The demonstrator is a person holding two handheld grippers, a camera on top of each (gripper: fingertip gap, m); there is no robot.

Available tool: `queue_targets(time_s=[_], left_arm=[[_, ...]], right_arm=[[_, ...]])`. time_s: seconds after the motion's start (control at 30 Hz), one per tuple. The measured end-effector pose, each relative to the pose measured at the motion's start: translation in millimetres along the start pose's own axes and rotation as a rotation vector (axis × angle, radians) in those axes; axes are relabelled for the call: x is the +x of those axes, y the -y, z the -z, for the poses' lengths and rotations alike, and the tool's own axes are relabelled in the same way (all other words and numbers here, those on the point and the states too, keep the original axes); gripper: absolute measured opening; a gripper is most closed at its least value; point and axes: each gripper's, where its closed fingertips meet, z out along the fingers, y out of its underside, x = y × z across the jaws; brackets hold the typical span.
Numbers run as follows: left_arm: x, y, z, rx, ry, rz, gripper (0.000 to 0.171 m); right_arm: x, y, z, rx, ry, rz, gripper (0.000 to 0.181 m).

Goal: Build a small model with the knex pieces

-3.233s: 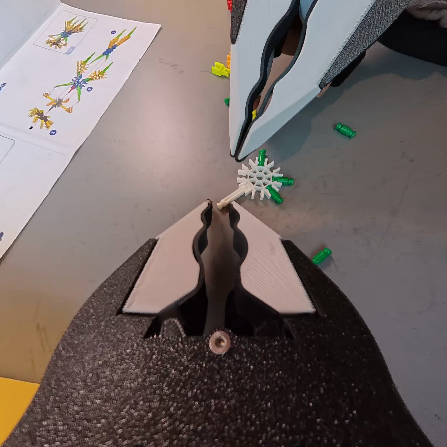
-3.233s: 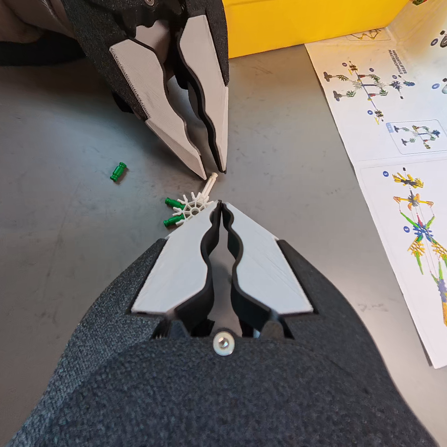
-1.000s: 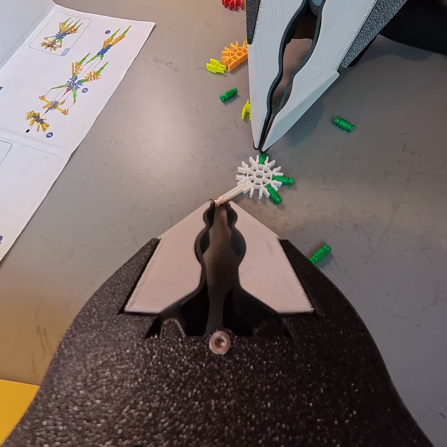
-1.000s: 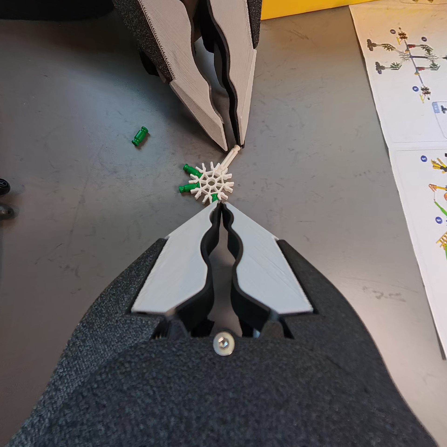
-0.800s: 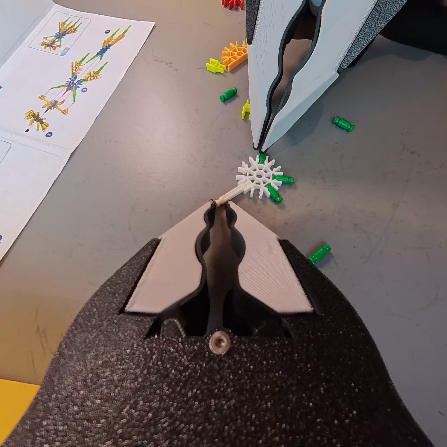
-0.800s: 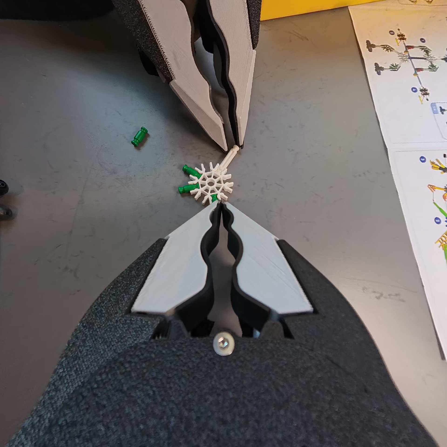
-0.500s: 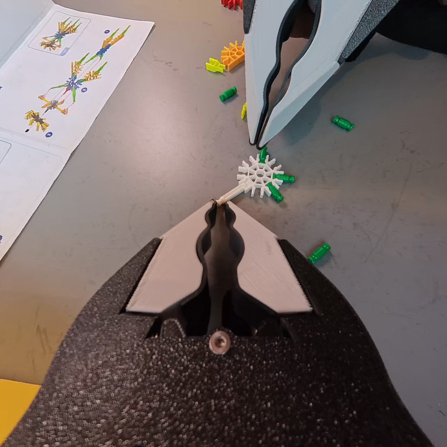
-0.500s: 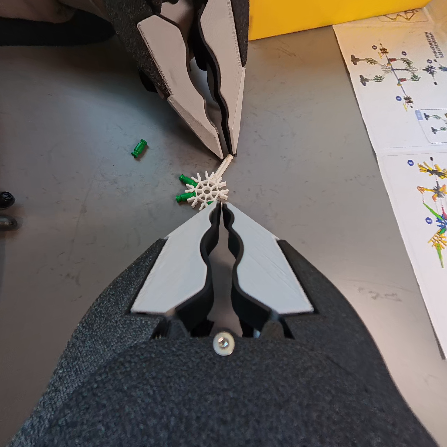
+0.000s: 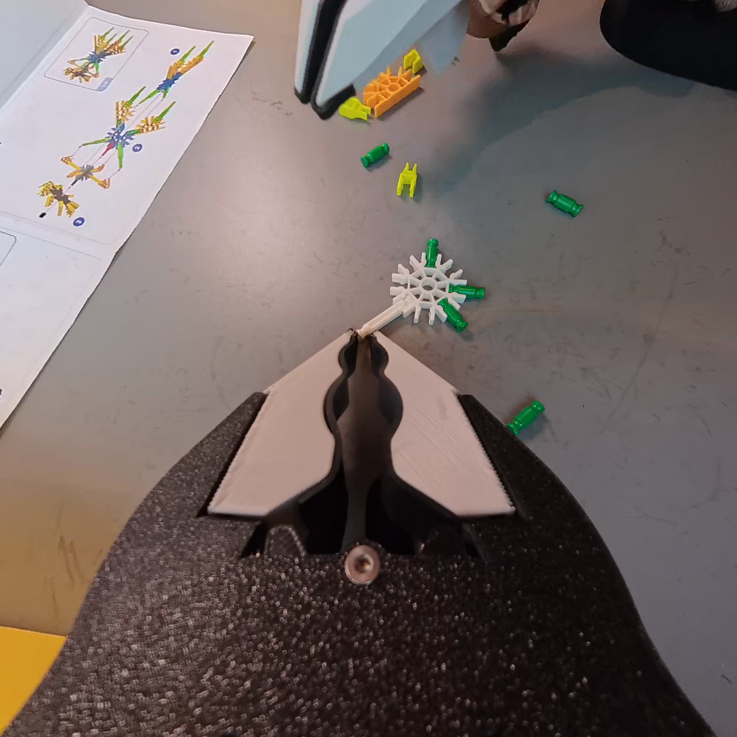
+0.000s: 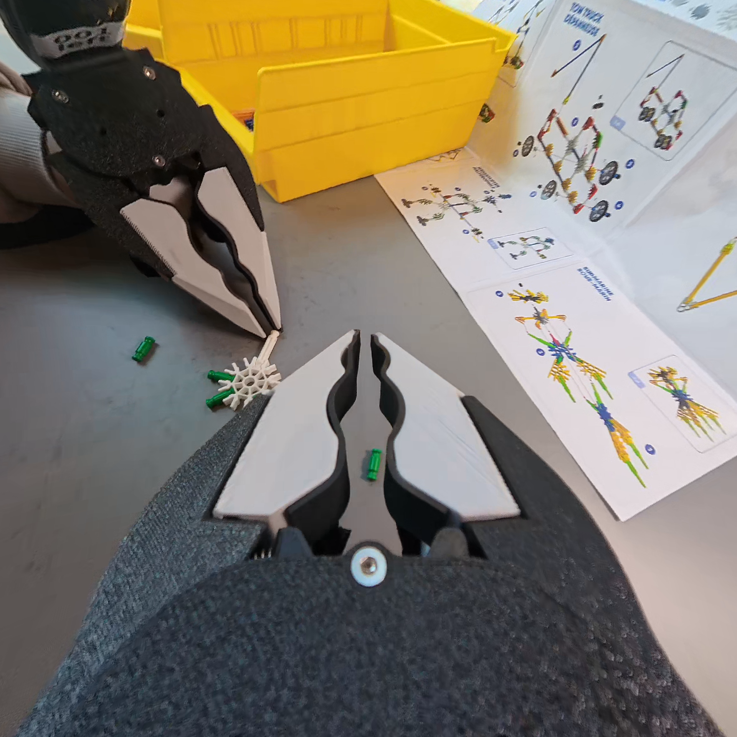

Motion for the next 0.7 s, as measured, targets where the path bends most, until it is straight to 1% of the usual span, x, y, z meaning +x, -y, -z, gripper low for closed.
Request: queue_targets(time_s=[0.1,0.2,0.27,0.43,0.53,0.6,0.7], left_arm=[[0,0,0,0.000,-0.002,0.002,0.006],[0,0,0,0.000,-0.005,0.005,0.006],[0,0,0,0.000,-0.003,0.004,0.006],[-1,0,0,0.000,0.000,0.005,0.006],[-2,0,0,-0.001,0.004,0.008,0.005],[-2,-1,1,-0.001,0.007,0.004,0.005],[-2,-1,1,-0.002,0.005,0.002,0.003]], right_arm=[[23,9,2,0.050,-0.080,-0.005,0.004],[60,24,-2,0.087,-0.171,0.009,0.004],[92,42,-4,0.132,-0.226,-0.008,0.003],[187,97,-7,0.231,-0.407,0.006,0.004],[237,125,-10,0.289,-0.496,-0.018,0.005],[262,135,-13,0.302,-0.540,-0.031,0.005],[286,137,-23,0.274,-0.562,-0.045,0.005]])
